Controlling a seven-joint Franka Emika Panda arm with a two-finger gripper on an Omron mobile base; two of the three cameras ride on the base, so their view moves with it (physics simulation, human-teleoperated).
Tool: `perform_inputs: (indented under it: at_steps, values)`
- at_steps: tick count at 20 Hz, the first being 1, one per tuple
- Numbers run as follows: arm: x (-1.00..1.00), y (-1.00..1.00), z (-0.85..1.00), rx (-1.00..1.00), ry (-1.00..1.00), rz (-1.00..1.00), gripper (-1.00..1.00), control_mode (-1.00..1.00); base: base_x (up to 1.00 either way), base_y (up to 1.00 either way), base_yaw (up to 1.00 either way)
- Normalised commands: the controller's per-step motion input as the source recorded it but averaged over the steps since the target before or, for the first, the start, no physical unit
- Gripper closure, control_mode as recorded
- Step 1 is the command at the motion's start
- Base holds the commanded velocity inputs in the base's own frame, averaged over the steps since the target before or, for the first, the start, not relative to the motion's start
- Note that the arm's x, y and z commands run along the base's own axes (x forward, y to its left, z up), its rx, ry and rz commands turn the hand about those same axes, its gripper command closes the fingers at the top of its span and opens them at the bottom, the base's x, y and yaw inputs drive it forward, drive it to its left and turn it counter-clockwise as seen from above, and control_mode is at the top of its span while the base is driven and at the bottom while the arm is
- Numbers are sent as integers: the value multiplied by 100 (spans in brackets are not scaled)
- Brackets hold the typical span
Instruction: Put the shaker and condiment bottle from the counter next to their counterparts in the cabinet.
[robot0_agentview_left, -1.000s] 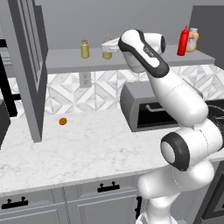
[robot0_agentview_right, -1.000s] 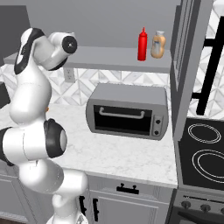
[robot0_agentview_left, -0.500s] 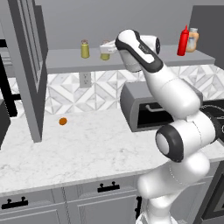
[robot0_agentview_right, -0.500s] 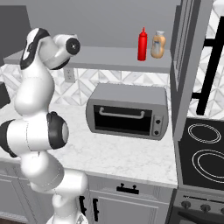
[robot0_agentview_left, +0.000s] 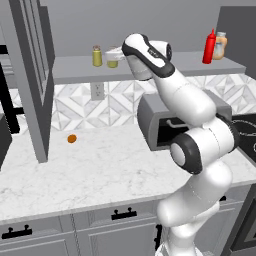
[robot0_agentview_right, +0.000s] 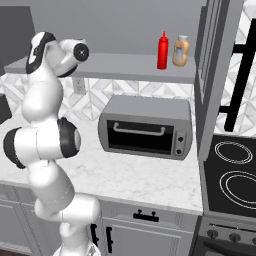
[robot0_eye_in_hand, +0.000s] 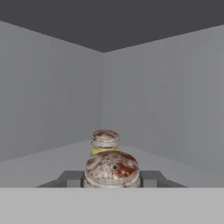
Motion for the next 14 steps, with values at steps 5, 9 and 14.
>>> perform_inputs:
  at_steps: [5, 9, 14]
  values:
    - [28, 7, 0, 0, 0, 0, 100, -100, 0, 0, 0]
    - [33, 0, 0, 0, 0, 0, 100, -100, 0, 0, 0]
    - [30, 9, 0, 0, 0, 0, -100, -100, 0, 0, 0]
